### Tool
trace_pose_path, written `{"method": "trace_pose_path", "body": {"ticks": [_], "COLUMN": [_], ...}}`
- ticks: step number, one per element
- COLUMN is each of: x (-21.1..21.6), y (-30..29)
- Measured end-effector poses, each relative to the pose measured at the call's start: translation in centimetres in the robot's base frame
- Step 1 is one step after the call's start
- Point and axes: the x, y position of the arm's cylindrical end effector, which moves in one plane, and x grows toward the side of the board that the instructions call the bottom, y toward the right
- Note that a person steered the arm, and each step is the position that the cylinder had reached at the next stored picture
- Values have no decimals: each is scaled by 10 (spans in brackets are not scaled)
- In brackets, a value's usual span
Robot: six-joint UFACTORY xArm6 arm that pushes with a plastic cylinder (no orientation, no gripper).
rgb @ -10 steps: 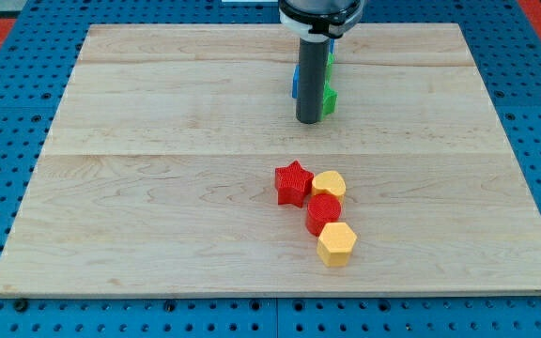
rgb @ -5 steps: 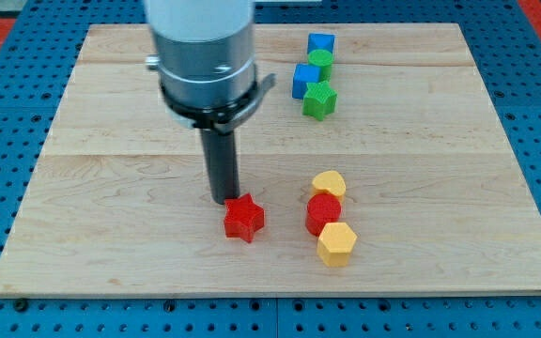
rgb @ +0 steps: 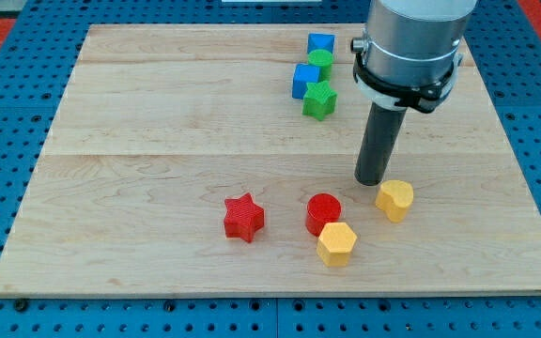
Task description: Move the red star and heart to form a line with red circle
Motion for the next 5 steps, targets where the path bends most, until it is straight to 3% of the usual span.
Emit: {"method": "trace_pose_path", "body": {"ticks": [2,3,5], "x": [49,16,96], "y": [8,6,-10]}}
